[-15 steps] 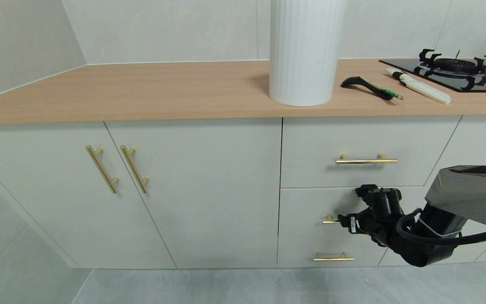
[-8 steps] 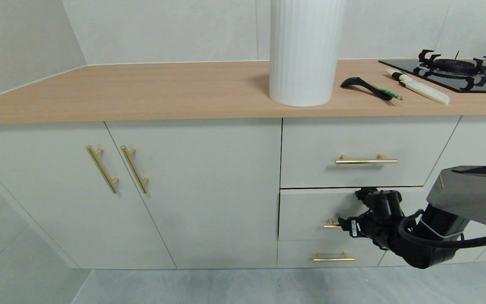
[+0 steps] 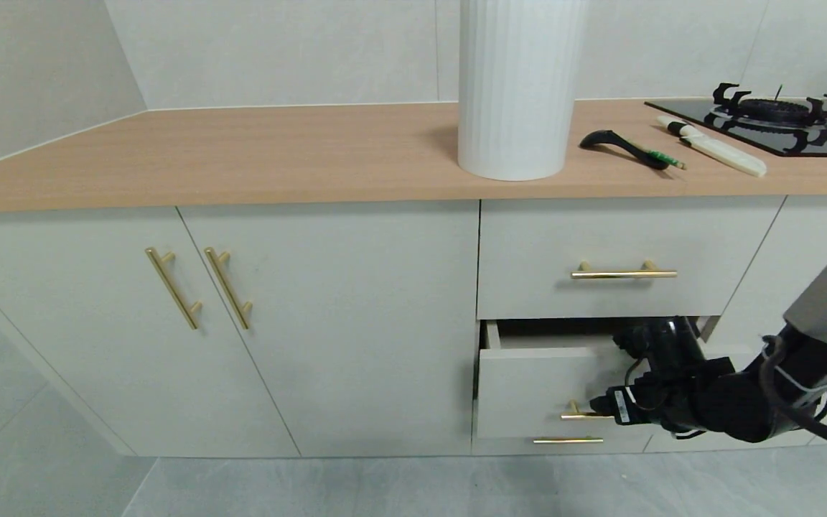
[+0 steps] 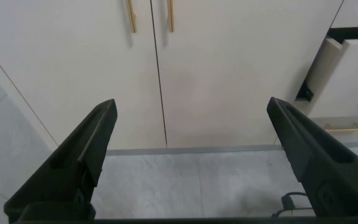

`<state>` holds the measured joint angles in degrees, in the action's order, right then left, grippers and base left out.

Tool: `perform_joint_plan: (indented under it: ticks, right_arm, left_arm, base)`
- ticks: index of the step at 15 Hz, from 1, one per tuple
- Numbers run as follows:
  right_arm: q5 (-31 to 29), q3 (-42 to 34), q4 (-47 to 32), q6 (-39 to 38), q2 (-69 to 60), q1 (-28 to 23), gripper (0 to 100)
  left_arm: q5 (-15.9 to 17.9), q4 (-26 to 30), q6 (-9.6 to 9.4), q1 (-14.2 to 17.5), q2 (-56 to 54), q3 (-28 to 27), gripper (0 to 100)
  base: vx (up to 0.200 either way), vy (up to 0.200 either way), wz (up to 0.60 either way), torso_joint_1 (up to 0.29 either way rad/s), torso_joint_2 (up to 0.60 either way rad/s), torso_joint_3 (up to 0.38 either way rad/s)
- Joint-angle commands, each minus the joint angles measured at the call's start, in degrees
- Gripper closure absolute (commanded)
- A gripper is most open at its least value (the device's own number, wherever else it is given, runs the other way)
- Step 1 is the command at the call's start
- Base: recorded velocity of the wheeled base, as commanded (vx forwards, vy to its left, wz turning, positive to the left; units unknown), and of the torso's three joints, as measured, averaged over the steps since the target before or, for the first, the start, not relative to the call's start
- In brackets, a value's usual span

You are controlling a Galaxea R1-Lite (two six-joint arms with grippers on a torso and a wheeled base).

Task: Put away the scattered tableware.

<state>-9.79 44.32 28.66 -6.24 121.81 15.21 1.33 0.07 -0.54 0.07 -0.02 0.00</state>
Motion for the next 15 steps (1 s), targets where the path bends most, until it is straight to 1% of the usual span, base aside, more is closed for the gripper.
perform_joint_plan:
  ticks: [1, 3, 5, 8, 11, 14, 15]
  right_arm:
    - [2.7, 0.5, -11.4, -0.1, -17.0, 1.5, 0]
    - [2.6, 0.3, -13.6, -0.2, -23.3, 2.7, 0]
    - [2.2, 0.1, -13.4, -0.3, -26.4, 3.7, 0]
    - [2.1, 0.1, -11.6, -0.6, -24.0, 4.6, 0]
    - [-0.2, -0.4, -6.2, -0.8, -18.9, 4.5, 0]
    - [-2.8, -0.5, 3.0, -2.6, -12.3, 4.5, 0]
    - [-3.1, -0.6, 4.7, -3.0, -11.2, 4.5, 0]
  left_arm:
    - [0.0, 0.0, 0.01, 0.0, 0.0, 0.0, 0]
    - [0.0, 0.0, 0.01, 0.0, 0.0, 0.0, 0]
    - [0.0, 0.0, 0.01, 0.0, 0.0, 0.0, 0]
    - [0.0, 0.0, 0.01, 0.0, 0.0, 0.0, 0]
    - [0.0, 0.0, 0.01, 0.0, 0.0, 0.0, 0]
    - [0.0, 0.0, 0.01, 0.0, 0.0, 0.0, 0]
    - [0.0, -0.1, 0.01, 0.0, 0.0, 0.0, 0]
  base:
    - [0.0, 0.0, 0.0, 0.0, 0.0, 0.0]
    - [0.0, 0.0, 0.0, 0.0, 0.0, 0.0]
    - [0.0, 0.0, 0.0, 0.0, 0.0, 0.0]
    - [0.0, 0.0, 0.0, 0.0, 0.0, 0.0]
    - [0.0, 0.0, 0.0, 0.0, 0.0, 0.0]
    - [0.0, 0.0, 0.0, 0.0, 0.0, 0.0]
    - [0.0, 0.0, 0.0, 0.0, 0.0, 0.0]
